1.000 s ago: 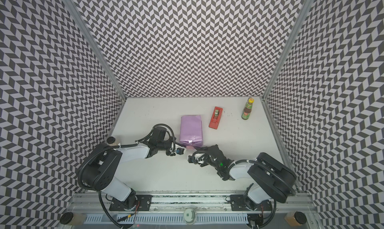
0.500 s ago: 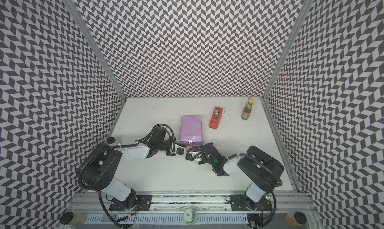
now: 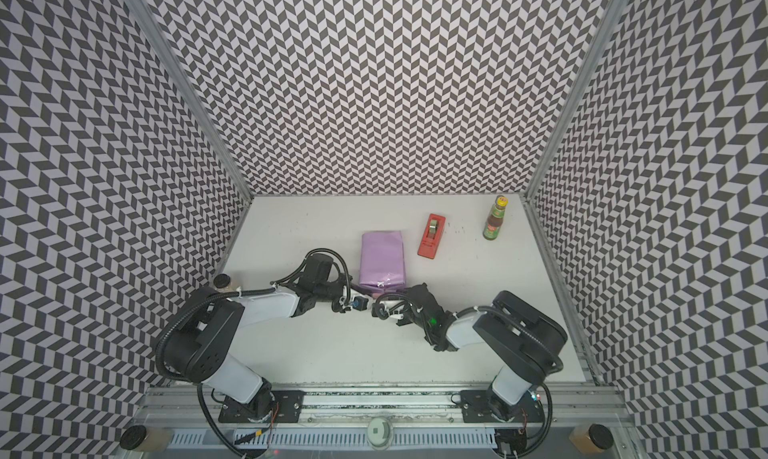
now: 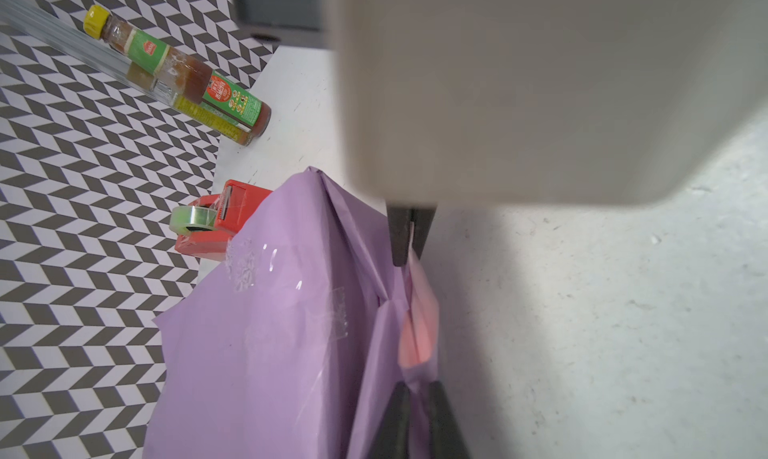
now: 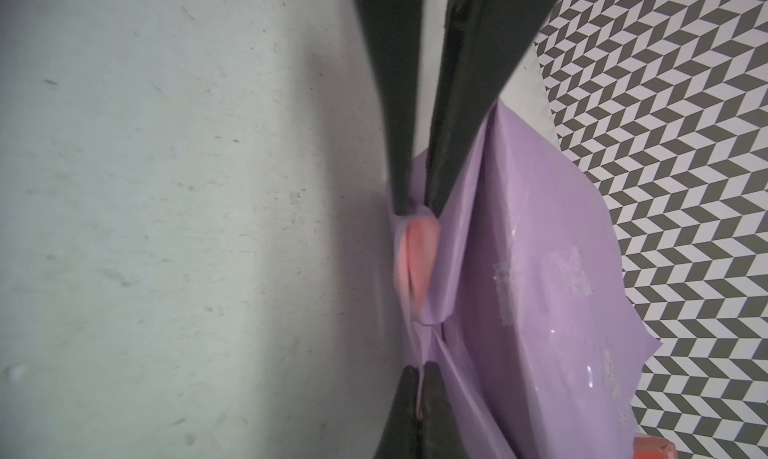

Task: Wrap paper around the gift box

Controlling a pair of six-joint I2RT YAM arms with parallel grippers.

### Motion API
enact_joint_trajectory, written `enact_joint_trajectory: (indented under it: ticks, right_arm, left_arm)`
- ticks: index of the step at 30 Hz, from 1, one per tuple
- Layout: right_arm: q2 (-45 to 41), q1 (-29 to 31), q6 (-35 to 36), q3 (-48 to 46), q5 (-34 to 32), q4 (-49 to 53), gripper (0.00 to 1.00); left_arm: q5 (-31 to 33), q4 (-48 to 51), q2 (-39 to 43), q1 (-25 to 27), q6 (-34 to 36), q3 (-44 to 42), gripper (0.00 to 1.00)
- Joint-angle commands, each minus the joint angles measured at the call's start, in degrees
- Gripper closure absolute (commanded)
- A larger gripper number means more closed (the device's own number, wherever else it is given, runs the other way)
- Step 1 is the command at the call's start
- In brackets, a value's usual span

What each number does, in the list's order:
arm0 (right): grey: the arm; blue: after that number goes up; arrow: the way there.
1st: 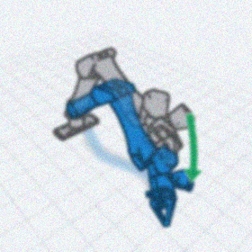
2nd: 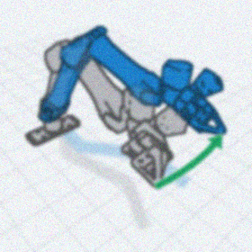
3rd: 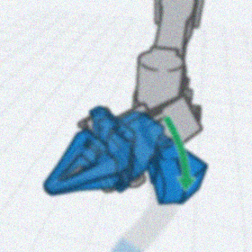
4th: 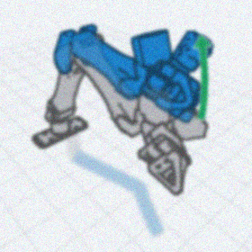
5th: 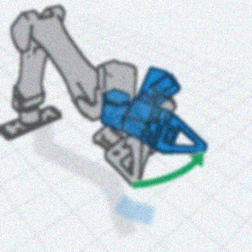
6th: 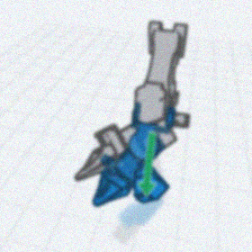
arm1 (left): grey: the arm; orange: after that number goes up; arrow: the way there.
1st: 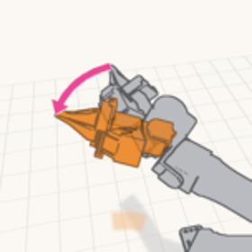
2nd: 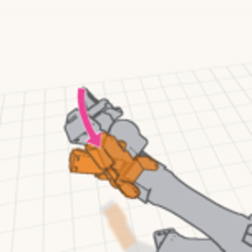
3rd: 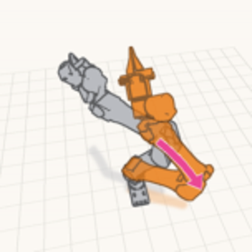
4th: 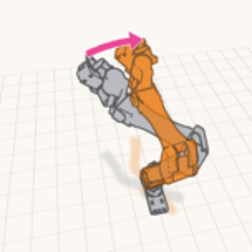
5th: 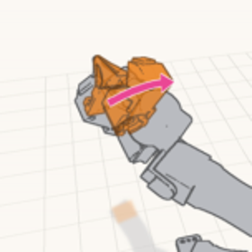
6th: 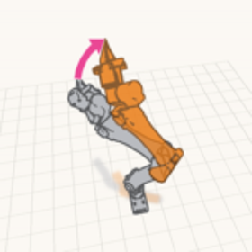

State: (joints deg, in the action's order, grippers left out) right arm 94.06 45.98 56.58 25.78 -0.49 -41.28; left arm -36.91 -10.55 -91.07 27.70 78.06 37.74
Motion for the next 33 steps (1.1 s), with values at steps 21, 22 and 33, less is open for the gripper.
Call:
enact_joint_trajectory:
  ticks: [21,22,33]
  right_arm:
    - [-0.2,-0.8,-1.5,1.1,0.6,-4.8,1.00]
    - [-0.2,-0.8,-1.6,1.1,0.7,-4.8,1.00]
    - [0.0,-0.9,-1.3,2.0,1.2,-4.7,1.00]
  left_arm:
    - [3.7,-20.9,1.8,0.5,0.2,-6.9,0.25]
    - [4.0,-21.5,1.2,0.6,0.3,-7.0,0.24]
    - [4.7,-31.5,-4.5,0.9,-3.2,-7.4,0.18]
